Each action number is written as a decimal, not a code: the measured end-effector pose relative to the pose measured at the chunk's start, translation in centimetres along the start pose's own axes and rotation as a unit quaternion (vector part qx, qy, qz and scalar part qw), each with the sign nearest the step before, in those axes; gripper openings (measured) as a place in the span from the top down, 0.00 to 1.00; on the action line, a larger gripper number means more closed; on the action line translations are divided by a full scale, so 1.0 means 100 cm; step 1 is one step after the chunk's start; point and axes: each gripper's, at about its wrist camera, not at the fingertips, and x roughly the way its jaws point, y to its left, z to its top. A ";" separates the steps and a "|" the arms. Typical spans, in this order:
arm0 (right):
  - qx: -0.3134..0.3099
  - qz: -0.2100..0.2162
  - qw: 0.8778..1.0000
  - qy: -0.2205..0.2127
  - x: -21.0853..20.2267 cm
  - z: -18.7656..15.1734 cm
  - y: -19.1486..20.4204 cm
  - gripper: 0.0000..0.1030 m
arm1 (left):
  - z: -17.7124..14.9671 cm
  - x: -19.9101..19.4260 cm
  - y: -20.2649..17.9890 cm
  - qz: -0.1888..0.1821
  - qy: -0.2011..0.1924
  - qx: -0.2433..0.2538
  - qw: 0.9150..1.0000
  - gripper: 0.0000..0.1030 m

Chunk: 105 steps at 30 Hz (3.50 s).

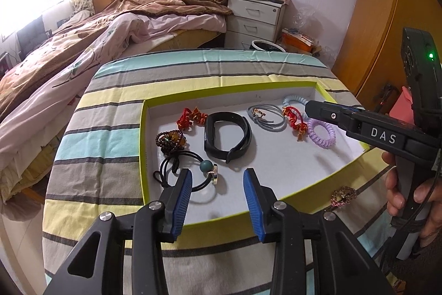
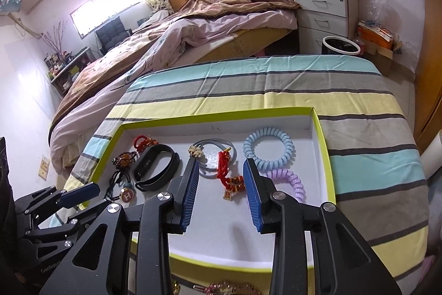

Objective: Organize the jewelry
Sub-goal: 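Open the right tool to release the red tassel ornament in the box, then move the right tool to the pink rhinestone hair clip and grasp it, then grasp the gold-and-black bow brooch with the left tool while the right tool lifts the clip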

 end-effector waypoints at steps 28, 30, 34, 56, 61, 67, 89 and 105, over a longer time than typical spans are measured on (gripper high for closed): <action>-0.016 -0.046 0.999 -0.019 -0.077 -0.085 -0.024 0.55 | -0.051 -0.040 -0.015 -0.038 -0.014 -0.011 0.999 0.63; -0.027 -0.031 0.999 -0.011 -0.075 -0.087 -0.024 0.55 | -0.055 -0.039 -0.014 -0.039 -0.010 -0.013 0.999 0.63; -0.047 0.001 0.999 0.009 -0.062 -0.086 -0.025 0.54 | -0.059 -0.036 -0.012 -0.041 -0.003 -0.019 0.999 0.60; -0.138 0.019 0.990 0.038 -0.046 -0.087 -0.007 0.54 | -0.065 -0.032 -0.010 -0.043 0.012 -0.026 0.999 0.48; -0.188 0.027 0.979 0.073 -0.027 -0.086 -0.002 0.54 | -0.064 -0.029 -0.010 -0.043 0.015 -0.028 0.999 0.48; -0.205 0.031 0.975 0.081 -0.017 -0.086 0.001 0.54 | -0.063 -0.027 -0.012 -0.041 0.016 -0.026 0.999 0.48; -0.166 -0.070 0.983 0.022 -0.051 -0.099 -0.001 0.63 | -0.062 -0.018 -0.025 -0.060 0.032 -0.019 0.998 0.48; -0.101 -0.082 0.991 -0.008 -0.081 -0.109 -0.019 0.63 | -0.049 0.019 -0.069 -0.066 0.051 0.033 0.996 0.48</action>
